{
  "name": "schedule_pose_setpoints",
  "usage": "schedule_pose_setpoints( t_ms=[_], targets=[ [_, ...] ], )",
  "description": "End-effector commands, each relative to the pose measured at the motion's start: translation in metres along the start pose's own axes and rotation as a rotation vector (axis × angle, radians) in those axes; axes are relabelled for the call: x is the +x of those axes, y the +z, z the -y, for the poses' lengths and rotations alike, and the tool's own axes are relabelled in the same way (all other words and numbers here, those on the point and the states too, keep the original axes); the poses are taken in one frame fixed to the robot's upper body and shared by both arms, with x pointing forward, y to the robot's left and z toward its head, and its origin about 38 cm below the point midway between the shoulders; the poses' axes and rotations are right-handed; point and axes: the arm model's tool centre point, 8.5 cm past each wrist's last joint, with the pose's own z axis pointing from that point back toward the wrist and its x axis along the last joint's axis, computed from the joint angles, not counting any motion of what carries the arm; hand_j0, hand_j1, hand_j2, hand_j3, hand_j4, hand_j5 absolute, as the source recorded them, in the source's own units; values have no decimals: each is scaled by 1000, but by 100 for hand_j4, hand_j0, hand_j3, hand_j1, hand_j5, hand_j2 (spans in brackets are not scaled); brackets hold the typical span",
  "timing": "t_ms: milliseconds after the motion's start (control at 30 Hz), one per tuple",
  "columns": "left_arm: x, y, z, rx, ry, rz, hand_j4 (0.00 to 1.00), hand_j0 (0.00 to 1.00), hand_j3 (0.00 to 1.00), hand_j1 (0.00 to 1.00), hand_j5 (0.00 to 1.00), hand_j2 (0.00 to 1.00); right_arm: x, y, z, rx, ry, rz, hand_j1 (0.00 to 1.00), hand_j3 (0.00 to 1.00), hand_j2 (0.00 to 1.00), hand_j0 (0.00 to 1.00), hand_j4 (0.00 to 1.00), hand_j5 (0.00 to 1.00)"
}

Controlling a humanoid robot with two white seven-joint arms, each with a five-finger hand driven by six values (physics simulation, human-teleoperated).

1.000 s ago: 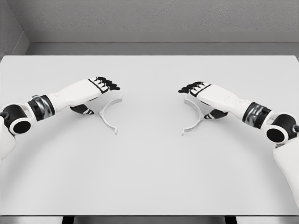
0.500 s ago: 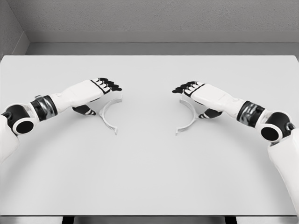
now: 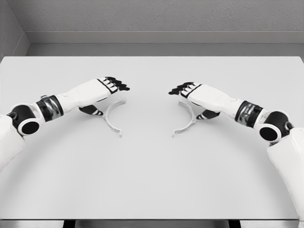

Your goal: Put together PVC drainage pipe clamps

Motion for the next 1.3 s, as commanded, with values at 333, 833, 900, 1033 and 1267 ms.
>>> schedule_pose_setpoints(
  t_ms=[333, 833, 900, 1033, 1267],
  targets=[
    [20, -16, -8, 39, 7, 57, 100, 100, 100, 100, 100, 100, 16, -18, 1, -4, -2, 49, 100, 100, 100, 100, 100, 100],
    [20, -15, -15, 50, -2, 58, 100, 100, 100, 100, 100, 100, 11, -6, 13, -38, 12, 32, 100, 100, 100, 100, 100, 100],
    [17, -14, -15, 49, 1, 50, 100, 100, 100, 100, 100, 100, 9, -4, 12, -32, 14, 26, 100, 100, 100, 100, 100, 100],
    [13, -13, -9, 36, 12, 36, 100, 100, 100, 100, 100, 100, 7, -4, 9, -23, 12, 22, 100, 100, 100, 100, 100, 100],
    [13, -14, -3, 23, 16, 34, 100, 100, 100, 100, 100, 100, 2, -4, 1, -5, -8, 9, 100, 100, 100, 100, 100, 100]
  ],
)
